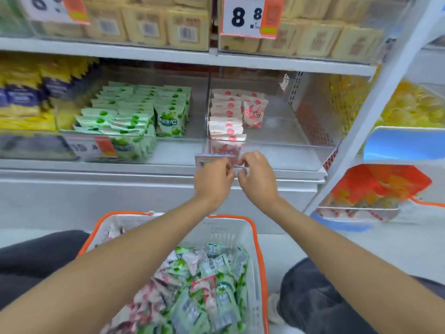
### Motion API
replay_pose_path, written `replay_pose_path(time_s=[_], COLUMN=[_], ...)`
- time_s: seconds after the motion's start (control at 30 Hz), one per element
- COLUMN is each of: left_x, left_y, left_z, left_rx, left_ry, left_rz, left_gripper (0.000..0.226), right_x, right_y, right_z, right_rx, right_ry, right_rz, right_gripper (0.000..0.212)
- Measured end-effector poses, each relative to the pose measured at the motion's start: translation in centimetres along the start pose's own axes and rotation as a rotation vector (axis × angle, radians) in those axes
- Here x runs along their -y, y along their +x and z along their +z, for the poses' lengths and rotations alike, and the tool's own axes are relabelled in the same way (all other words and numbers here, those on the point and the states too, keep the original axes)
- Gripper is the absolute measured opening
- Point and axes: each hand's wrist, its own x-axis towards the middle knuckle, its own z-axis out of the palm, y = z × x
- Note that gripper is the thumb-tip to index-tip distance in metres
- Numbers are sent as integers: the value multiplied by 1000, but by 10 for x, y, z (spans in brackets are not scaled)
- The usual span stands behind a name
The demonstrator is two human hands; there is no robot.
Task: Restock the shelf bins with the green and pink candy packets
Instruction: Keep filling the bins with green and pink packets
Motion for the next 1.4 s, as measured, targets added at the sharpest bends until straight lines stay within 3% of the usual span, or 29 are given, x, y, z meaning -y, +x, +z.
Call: replay_pose_path(time_s=[0.13,0.23,0.33,0.4,0.53,0.6,0.67,0.83,0.9,0.93,1.03,1.13,1.23,1.4], left_x=[65,113,153,175,196,196,196,185,178,174,169,173,180,179], left_y=[-48,-84,-117,-132,-146,-148,-146,-130,-122,-121,-122,-129,-133,-127], left_z=[37,54,62,65,69,70,70,70,69,69,67,63,53,41], left_rx=[265,436,597,676,736,744,733,646,640,644,662,677,679,681], left_ry=[-2,21,74,99,182,169,147,70,60,60,69,66,63,43], left_rz=[-237,-311,-348,-360,-367,-370,-363,-285,-282,-282,-290,-321,-364,-418], left_gripper=[17,19,21,23,21,15,11,29,32,32,31,31,29,26], right_x=[-13,-32,-43,-40,-31,-22,-17,-12,-16,-18,-24,-29,-24,-18], right_y=[-76,-142,-196,-219,-240,-239,-226,-175,-166,-168,-191,-221,-221,-213], right_z=[48,85,117,130,154,162,163,133,129,129,141,160,168,168], right_rx=[508,733,1058,1161,1195,1164,1066,940,1002,1054,1131,1091,991,1041], right_ry=[102,252,126,76,106,151,136,110,86,72,45,59,15,190], right_rz=[289,599,716,800,885,910,845,538,572,599,758,893,861,898], right_gripper=[18,27,30,26,31,21,6,26,22,11,38,36,36,18])
